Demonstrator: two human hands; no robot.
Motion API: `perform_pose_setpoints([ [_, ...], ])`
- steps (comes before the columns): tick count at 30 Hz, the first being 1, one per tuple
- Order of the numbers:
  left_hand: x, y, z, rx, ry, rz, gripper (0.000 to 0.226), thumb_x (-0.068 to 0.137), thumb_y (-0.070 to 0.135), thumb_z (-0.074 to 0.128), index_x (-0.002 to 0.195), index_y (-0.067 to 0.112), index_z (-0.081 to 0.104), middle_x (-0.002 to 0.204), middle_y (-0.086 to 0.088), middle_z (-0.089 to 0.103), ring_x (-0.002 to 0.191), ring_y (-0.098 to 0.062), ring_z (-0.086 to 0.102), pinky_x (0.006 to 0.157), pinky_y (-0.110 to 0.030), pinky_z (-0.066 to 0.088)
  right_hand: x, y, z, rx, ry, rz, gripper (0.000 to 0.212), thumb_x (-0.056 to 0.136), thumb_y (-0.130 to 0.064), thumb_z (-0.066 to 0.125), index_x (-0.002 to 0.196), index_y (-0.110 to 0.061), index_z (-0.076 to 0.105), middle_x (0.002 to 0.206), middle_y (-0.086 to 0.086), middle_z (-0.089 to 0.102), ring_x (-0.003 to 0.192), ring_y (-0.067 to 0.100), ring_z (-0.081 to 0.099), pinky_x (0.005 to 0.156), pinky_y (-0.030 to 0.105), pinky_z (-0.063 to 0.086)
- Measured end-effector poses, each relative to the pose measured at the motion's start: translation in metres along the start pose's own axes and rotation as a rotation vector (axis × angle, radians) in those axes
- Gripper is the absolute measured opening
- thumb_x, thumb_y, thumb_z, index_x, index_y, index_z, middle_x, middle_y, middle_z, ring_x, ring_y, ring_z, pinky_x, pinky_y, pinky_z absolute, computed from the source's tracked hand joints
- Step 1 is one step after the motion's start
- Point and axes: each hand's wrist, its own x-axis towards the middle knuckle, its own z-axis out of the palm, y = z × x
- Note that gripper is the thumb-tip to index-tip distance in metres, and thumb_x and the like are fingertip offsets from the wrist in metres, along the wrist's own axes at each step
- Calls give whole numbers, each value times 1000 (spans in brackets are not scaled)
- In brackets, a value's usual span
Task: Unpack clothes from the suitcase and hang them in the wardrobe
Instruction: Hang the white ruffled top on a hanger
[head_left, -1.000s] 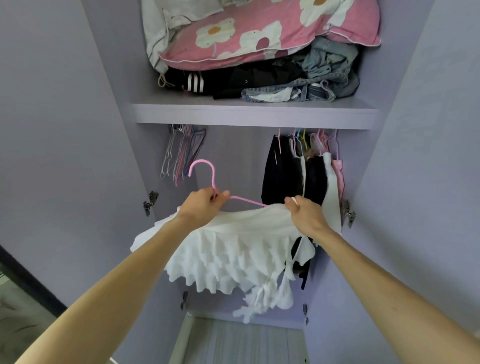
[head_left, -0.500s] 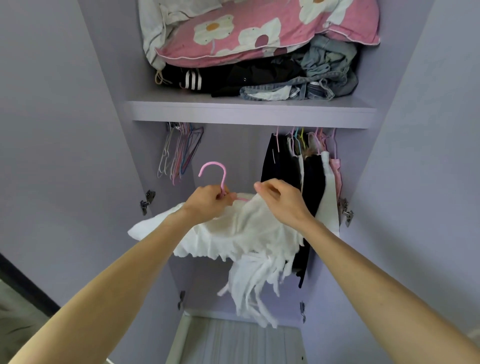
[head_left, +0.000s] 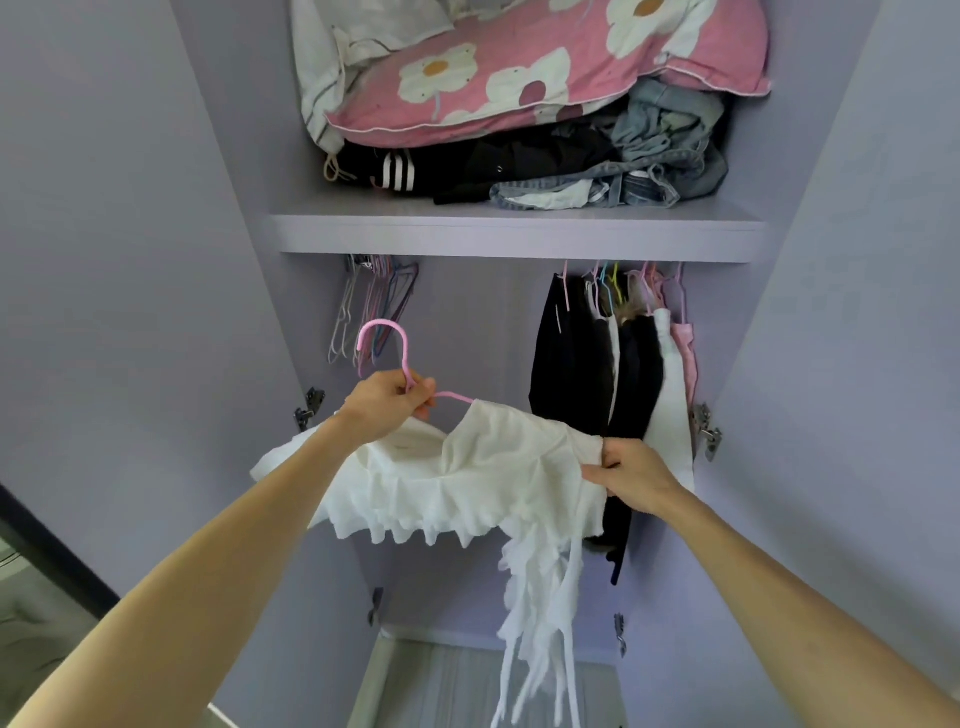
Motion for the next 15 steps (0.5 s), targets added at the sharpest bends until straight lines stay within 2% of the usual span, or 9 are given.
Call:
perform_pose_setpoints([
  [2, 2, 1, -1, 80, -10, -1, 33, 100, 48, 50, 84, 30, 73, 83, 15, 73, 94, -9, 63, 93, -29, 44, 0, 3, -2, -168, 129, -10, 22, 88, -18, 67, 72, -9, 55, 65, 2, 58, 65, 19, 55, 58, 21, 42],
  [4, 2, 6, 5, 54, -45, 22, 35, 101, 44, 51, 84, 24, 74, 84, 13, 73, 96, -13, 65, 97, -32, 46, -2, -1, -5, -184, 229, -15, 14, 91, -12, 58, 78, -8, 56, 69, 4, 58, 69, 24, 56, 59, 22, 43],
  [5, 2, 10, 8, 21, -50, 29, 35, 101, 41, 51, 86, 21, 73, 84, 11, 73, 96, -15, 66, 97, -31, 46, -2, -7, -6, -145, 252, -30, 7, 91, -8, 55, 92, -8, 61, 80, 4, 64, 79, 25, 60, 69, 26, 49],
  [7, -1, 17, 14, -5, -48, 29, 32, 102, 39, 49, 89, 20, 71, 82, 7, 72, 93, -14, 65, 95, -29, 45, -7, -23, -6, -25, 264, -51, 43, 85, -6, 55, 127, -19, 58, 114, -5, 62, 107, 17, 59, 95, 34, 50],
  [8, -1, 19, 17, -4, -49, 34, 31, 103, 39, 49, 89, 21, 70, 82, 7, 72, 91, -12, 64, 94, -28, 45, -8, -30, -6, -10, 268, -95, 55, 84, -9, 58, 136, -24, 53, 125, -10, 56, 116, 12, 53, 103, 36, 45],
  [9, 0, 20, 21, -1, -47, 41, 30, 103, 39, 49, 89, 22, 70, 83, 7, 73, 92, -11, 64, 94, -28, 45, -10, -35, -7, -37, 251, -163, 55, 84, -14, 60, 136, -28, 54, 129, -13, 55, 118, 10, 51, 106, 36, 43],
  [10, 0, 21, 24, 4, -42, 46, 30, 102, 39, 49, 89, 22, 70, 84, 7, 73, 93, -11, 64, 93, -28, 45, -12, -40, -6, -116, 220, -226, 44, 86, -21, 60, 129, -31, 60, 124, -17, 59, 115, 8, 55, 103, 35, 44],
  [12, 2, 25, 32, 14, -24, 50, 29, 102, 41, 49, 86, 26, 69, 84, 10, 74, 94, -10, 64, 88, -26, 46, -14, -51, -7, -265, 108, -266, 19, 93, -34, 56, 105, -31, 70, 93, -18, 69, 91, 9, 63, 88, 33, 50],
  [15, 1, 34, 45, 30, -5, 46, 31, 102, 43, 49, 86, 26, 69, 79, 16, 70, 88, -9, 62, 77, -23, 42, -10, -53, -8, -254, -26, -259, 23, 98, -38, 51, 89, -23, 65, 73, -6, 63, 66, 12, 58, 72, 33, 51],
])
